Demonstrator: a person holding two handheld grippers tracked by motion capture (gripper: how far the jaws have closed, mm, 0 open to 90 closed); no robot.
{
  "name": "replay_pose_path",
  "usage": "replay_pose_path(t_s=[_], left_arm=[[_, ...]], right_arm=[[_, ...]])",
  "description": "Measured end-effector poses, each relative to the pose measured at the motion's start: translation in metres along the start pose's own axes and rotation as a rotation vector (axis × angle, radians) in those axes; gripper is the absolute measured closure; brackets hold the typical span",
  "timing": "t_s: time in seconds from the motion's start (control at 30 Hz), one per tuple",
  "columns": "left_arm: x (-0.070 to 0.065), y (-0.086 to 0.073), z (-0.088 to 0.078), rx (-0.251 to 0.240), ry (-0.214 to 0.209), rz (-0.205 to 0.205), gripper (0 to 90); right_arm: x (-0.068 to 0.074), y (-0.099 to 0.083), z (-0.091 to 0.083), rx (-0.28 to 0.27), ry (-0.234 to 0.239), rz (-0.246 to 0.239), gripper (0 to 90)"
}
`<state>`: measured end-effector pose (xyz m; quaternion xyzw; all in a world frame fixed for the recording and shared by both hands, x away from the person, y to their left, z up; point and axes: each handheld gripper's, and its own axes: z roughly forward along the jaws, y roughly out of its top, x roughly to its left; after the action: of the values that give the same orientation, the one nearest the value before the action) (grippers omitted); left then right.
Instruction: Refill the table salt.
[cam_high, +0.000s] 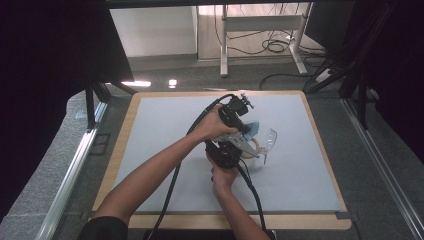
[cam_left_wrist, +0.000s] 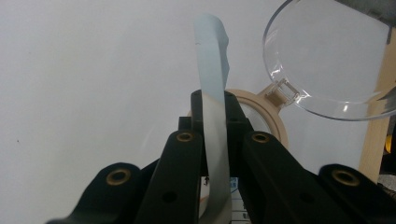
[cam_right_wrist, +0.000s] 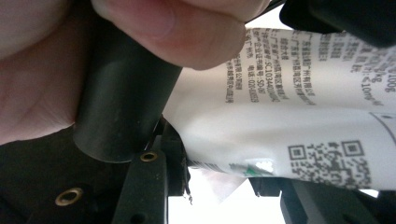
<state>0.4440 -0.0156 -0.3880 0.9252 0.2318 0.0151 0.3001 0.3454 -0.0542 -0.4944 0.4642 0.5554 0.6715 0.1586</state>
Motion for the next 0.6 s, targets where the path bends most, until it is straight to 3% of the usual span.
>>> replay_pose_path(t_s=[0.6], left_arm=[[-0.0003, 0.0005, 0.0013, 0.003, -0.004, 0.002, 87.6]], right_arm=[[-0.0022, -0.0004, -0.0005, -0.001, 0.006, -0.003, 64.0]])
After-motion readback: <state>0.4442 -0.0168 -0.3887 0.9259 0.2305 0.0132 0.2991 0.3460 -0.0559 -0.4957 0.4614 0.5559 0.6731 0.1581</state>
